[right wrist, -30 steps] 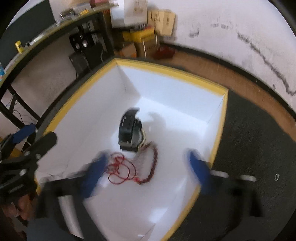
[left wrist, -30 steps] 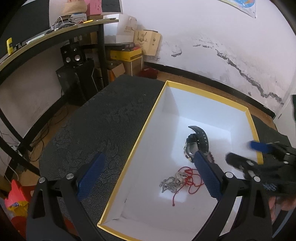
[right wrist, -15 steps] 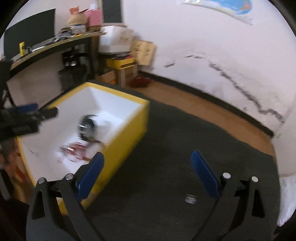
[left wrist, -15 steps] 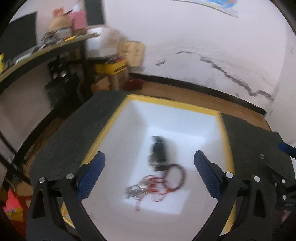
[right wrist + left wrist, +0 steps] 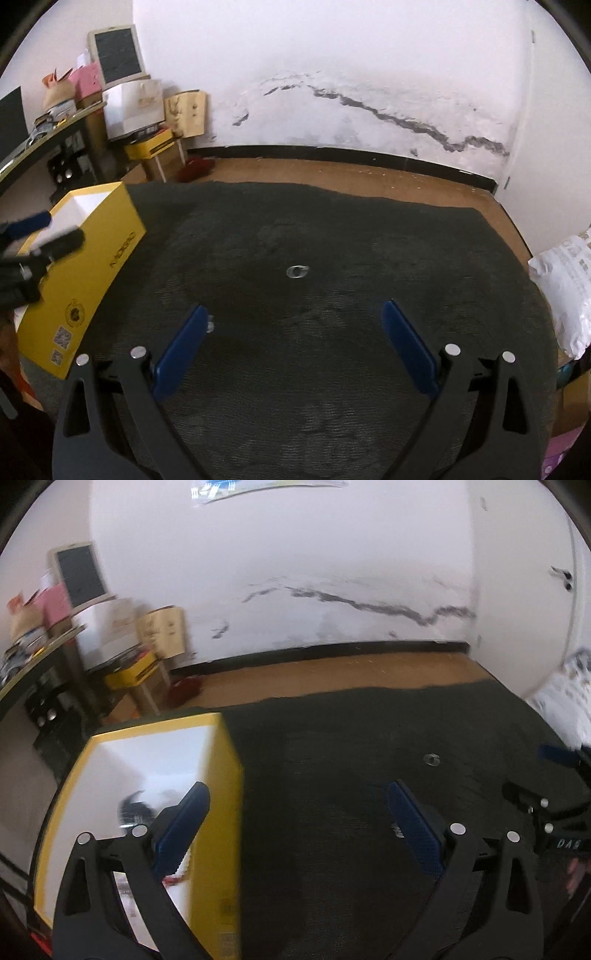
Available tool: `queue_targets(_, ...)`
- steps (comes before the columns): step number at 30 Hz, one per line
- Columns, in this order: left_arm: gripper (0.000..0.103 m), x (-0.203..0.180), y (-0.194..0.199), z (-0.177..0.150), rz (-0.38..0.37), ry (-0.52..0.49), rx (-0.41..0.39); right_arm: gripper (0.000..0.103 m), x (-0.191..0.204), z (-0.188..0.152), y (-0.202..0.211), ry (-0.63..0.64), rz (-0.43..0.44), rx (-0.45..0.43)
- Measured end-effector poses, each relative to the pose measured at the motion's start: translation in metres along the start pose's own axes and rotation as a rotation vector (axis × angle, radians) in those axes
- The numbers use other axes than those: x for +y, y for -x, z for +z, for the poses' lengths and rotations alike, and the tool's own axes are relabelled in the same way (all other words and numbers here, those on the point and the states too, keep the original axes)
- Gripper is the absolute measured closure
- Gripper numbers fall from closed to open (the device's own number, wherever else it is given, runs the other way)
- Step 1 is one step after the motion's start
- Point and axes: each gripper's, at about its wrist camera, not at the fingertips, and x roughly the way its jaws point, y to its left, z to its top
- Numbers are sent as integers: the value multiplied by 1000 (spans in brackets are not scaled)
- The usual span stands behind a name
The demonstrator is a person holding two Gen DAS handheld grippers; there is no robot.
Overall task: Organize jewelry
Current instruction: 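Move both tools away from the box toward the silver rings on the rug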
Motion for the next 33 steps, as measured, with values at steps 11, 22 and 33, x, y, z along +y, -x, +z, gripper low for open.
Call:
queue_targets(11, 9, -80, -43, -19, -11, -4, 103, 11, -47, -16, 6, -5, 9, -28)
queue_targets(22, 9, -89, -60, -32, 36, 79, 128, 11, -77, -13, 10, -60, 50, -16)
queue_targets(33, 9, -93, -77, -49, 41, 93, 179, 11, -85, -15, 11, -90, 66, -5)
